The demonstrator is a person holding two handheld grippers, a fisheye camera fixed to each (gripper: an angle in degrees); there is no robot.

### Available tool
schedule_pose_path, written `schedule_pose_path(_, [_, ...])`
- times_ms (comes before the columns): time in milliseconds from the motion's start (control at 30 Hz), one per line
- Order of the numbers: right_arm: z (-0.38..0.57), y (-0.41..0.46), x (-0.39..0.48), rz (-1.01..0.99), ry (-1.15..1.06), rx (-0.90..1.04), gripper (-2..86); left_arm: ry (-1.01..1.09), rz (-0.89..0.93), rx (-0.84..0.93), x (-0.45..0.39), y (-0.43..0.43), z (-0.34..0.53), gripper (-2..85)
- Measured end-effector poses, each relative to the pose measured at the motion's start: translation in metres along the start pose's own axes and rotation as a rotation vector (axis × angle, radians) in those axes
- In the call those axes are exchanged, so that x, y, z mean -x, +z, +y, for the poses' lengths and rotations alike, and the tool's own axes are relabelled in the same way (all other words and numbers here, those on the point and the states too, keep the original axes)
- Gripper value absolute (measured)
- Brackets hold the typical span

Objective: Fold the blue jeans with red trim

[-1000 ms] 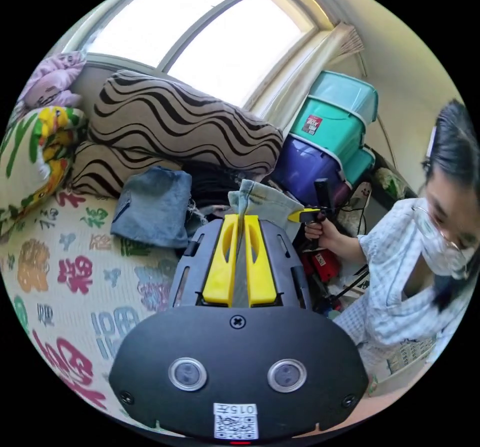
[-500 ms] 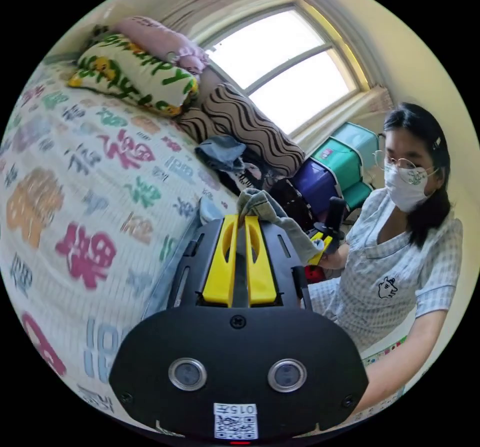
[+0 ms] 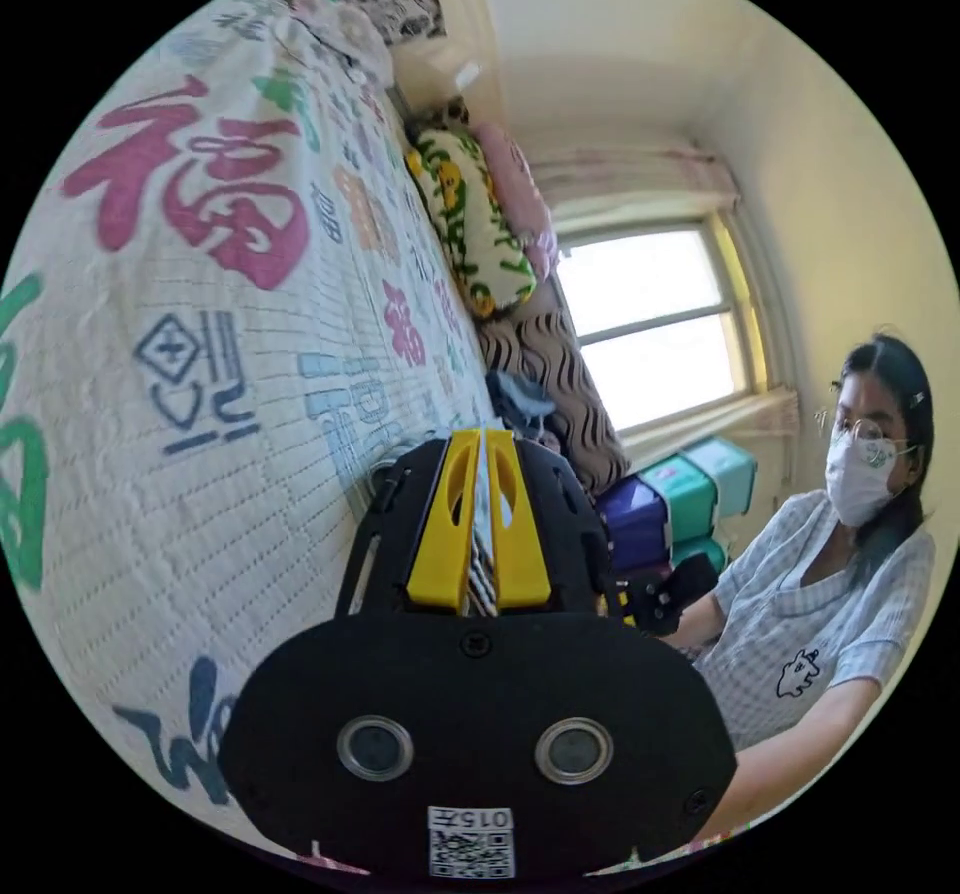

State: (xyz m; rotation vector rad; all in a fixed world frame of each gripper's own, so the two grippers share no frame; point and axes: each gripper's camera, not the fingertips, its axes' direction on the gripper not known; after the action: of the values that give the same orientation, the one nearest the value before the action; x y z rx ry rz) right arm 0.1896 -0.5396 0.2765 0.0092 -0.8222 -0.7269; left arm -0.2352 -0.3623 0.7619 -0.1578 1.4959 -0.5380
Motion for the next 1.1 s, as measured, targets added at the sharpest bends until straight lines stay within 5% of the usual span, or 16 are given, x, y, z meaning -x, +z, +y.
schedule_pose_path(167, [-0.017, 0.002, 0.007, -0.106, -0.029, 0.045, 6.2, -0.088, -0.082, -0.014, -0.019, -0.030, 0.024, 8.7])
schedule_pose_path(400, [-0.051, 0.048, -0.030, -0.113, 0.050, 0.119, 7.2, -0.103, -0.291, 0.198, -0.042, 0.001, 0.027, 10.9])
schedule_pose_path(600, [-0.060, 0.066, -0.035, -0.068, 0.015, 0.156, 1.5, -0.074, -0.452, 0.304, -0.035, 0.029, 0.022, 4.3])
schedule_pose_path(833, [-0.041, 0.038, -0.041, -0.134, -0.022, 0.114, 0.4, -0.089, -0.381, 0.129, -0.052, -0.007, 0.046, 7.7])
schedule_pose_path(933, [-0.035, 0.053, -0.039, -0.163, -0.027, 0.161, 0.4, -0.179, -0.242, 0.191, -0.032, 0.003, 0.051, 10.0])
schedule_pose_path(1100, [-0.037, 0.055, -0.044, -0.098, 0.009, 0.143, 0.6, -0.122, -0.324, 0.257, -0.032, 0.030, 0.047, 0.9])
